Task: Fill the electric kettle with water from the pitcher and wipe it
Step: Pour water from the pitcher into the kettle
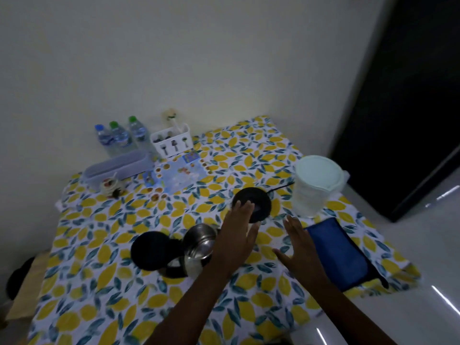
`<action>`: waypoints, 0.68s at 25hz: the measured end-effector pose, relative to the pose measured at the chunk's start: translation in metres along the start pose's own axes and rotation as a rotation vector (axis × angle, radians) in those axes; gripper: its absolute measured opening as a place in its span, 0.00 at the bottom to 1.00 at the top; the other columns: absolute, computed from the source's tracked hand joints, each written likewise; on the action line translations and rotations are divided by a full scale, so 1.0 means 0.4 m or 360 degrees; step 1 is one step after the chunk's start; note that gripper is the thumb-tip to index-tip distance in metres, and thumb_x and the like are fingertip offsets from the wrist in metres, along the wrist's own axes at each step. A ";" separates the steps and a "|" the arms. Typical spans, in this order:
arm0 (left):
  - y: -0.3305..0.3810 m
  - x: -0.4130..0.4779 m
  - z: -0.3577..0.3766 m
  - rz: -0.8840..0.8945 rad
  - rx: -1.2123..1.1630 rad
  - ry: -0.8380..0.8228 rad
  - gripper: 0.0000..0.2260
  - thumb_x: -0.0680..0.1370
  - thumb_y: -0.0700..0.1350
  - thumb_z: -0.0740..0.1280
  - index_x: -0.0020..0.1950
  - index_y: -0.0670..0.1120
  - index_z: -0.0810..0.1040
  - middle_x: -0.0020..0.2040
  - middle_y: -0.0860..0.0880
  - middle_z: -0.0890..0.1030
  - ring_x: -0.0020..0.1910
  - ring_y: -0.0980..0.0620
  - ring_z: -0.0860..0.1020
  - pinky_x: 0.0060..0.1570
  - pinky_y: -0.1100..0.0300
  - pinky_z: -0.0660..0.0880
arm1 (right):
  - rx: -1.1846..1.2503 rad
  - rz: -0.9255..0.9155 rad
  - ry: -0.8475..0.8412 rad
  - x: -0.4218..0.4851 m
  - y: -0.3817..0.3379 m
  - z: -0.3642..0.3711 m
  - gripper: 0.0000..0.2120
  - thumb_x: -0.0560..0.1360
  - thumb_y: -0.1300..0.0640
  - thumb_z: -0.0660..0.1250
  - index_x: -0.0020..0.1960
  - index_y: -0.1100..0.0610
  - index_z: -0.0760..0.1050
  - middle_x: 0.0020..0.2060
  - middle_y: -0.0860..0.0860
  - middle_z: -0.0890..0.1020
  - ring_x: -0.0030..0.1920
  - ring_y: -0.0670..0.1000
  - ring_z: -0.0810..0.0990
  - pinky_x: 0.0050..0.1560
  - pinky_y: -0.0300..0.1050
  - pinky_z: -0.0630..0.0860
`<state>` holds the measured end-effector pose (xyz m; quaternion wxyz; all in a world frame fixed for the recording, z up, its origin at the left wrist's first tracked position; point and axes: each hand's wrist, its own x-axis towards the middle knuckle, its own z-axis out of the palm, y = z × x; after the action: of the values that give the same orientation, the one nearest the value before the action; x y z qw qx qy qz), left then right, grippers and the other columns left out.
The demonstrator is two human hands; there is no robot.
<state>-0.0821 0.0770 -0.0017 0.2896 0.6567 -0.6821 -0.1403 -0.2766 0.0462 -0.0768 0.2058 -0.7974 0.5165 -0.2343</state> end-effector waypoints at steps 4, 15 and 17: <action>0.078 0.113 0.110 0.0192 -0.0010 -0.0188 0.24 0.82 0.54 0.56 0.76 0.47 0.58 0.77 0.51 0.58 0.75 0.58 0.46 0.76 0.53 0.49 | 0.0114 0.0376 0.0158 0.006 0.136 -0.073 0.35 0.74 0.52 0.72 0.74 0.59 0.61 0.75 0.56 0.62 0.76 0.56 0.58 0.74 0.57 0.59; 0.257 0.425 0.289 0.0454 0.0244 -0.0402 0.28 0.81 0.54 0.58 0.76 0.43 0.56 0.78 0.44 0.55 0.78 0.46 0.49 0.75 0.51 0.43 | 0.0577 0.0611 0.0861 0.237 0.360 -0.259 0.18 0.78 0.50 0.56 0.59 0.61 0.74 0.55 0.57 0.77 0.54 0.49 0.74 0.53 0.39 0.67; 0.276 0.472 0.320 0.0454 0.0331 -0.0459 0.32 0.79 0.57 0.61 0.76 0.40 0.56 0.78 0.42 0.55 0.78 0.44 0.48 0.75 0.48 0.42 | 0.0711 0.0662 0.0845 0.313 0.389 -0.269 0.19 0.79 0.49 0.56 0.55 0.63 0.76 0.51 0.59 0.79 0.49 0.50 0.77 0.49 0.44 0.70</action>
<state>-0.2406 -0.1207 -0.0001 0.1368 0.5530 -0.8132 -0.1192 -0.4083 -0.1375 -0.0586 0.2764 -0.5234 0.6385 -0.4919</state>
